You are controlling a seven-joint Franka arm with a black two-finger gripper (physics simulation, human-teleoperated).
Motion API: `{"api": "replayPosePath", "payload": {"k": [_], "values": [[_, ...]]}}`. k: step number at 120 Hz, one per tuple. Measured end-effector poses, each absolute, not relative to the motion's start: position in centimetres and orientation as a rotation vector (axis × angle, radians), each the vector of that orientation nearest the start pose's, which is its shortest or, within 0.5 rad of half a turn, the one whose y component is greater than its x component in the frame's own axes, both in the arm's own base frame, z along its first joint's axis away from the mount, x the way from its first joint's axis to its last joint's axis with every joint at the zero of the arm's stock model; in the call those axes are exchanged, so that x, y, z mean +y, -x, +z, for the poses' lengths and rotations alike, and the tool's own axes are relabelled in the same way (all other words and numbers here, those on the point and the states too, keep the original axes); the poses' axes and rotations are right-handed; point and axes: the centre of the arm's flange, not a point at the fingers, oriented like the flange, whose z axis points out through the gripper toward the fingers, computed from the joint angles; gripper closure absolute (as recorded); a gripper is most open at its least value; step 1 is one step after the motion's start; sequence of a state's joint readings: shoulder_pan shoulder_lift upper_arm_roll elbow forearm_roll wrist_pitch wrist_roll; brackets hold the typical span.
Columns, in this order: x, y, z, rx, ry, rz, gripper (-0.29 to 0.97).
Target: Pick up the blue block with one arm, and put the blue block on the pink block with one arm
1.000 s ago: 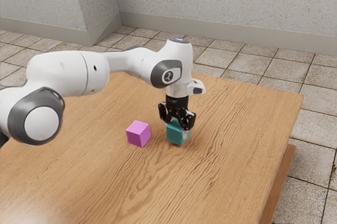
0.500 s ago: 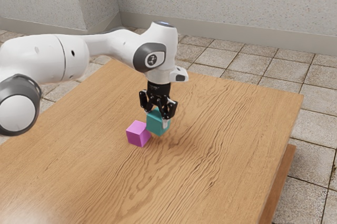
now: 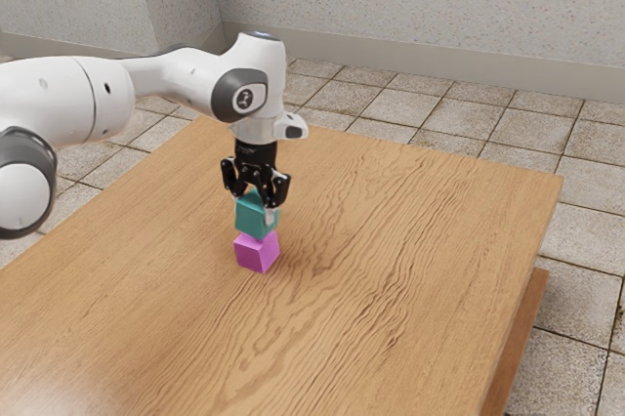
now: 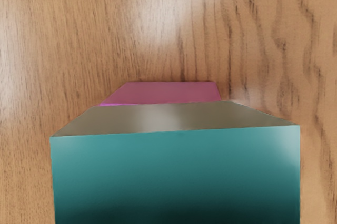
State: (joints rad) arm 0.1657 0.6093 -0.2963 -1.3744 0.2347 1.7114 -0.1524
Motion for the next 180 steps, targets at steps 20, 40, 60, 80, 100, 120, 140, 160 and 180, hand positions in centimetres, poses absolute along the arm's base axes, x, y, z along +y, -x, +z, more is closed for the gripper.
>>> {"api": "replayPosePath", "payload": {"k": [20, 40, 60, 80, 100, 120, 140, 160, 180], "values": [[-2.6, -68.7, 34.8, 0.034, 3.032, 0.377, 0.4], [-2.3, -68.7, 34.6, 0.045, 3.033, 0.384, 0.4], [-2.1, -68.7, 34.4, 0.053, 3.035, 0.388, 0.37], [-2.1, -68.7, 34.3, 0.065, 3.041, 0.393, 0.32], [-2.2, -68.7, 34.3, 0.076, 3.045, 0.396, 0.16], [-1.9, -68.7, 34.4, 0.08, 3.047, 0.397, 0.07], [-1.3, -68.7, 35.4, 0.078, 3.048, 0.386, 0.03], [-1.8, -67.9, 40.2, 0.099, 3.041, 0.329, 0.02], [-2.5, -64.6, 52.1, 0.138, 3.023, 0.158, 0.01]]}}
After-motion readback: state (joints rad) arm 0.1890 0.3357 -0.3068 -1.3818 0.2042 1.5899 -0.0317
